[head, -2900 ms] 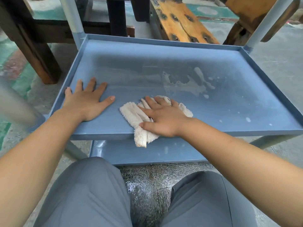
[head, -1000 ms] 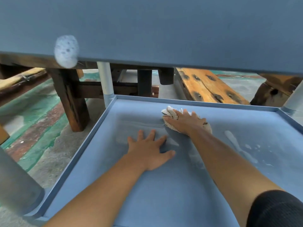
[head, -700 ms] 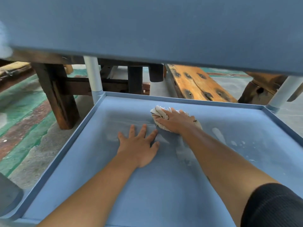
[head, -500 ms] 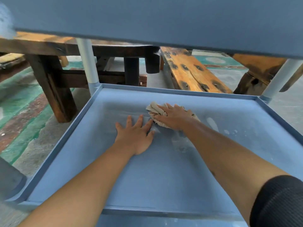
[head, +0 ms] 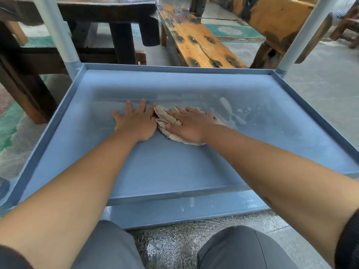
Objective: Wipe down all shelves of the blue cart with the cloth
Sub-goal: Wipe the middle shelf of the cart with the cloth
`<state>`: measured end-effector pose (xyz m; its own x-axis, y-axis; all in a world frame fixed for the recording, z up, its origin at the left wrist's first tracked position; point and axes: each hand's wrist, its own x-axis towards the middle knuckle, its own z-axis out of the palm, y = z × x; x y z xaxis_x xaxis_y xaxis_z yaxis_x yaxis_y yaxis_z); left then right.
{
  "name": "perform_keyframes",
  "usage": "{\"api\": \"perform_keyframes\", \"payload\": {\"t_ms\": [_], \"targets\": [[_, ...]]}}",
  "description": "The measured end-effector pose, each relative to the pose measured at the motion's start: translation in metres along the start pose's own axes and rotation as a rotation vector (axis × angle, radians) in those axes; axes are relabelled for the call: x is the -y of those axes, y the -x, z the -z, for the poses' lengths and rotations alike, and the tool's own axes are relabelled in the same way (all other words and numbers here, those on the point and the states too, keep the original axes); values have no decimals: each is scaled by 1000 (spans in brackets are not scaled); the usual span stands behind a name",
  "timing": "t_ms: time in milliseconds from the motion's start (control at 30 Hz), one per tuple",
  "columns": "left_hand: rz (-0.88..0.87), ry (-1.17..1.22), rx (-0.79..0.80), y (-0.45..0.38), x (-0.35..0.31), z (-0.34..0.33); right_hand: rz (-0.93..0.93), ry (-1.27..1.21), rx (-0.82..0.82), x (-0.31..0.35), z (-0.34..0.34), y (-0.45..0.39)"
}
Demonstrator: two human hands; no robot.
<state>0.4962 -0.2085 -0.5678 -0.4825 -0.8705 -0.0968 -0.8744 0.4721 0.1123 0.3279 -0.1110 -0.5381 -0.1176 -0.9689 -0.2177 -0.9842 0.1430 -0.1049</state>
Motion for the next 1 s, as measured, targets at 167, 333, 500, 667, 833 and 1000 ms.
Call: {"api": "perform_keyframes", "payload": {"t_ms": [167, 333, 500, 667, 833, 1000], "targets": [[0, -8, 13, 0, 0, 1, 83, 5, 34, 1, -8, 31], [-4, -9, 23, 1, 0, 2, 115, 13, 45, 5, -12, 67], [-3, -12, 32, 1, 0, 2, 128, -8, 61, 16, -15, 114], [4, -22, 30, 1, -1, 3, 137, 6, 69, 24, -13, 147], [5, -10, 38, 2, 0, 3, 171, -13, -45, 26, -17, 171], [2, -22, 24, 2, 0, 3, 193, -9, -156, 30, -30, 190]]}}
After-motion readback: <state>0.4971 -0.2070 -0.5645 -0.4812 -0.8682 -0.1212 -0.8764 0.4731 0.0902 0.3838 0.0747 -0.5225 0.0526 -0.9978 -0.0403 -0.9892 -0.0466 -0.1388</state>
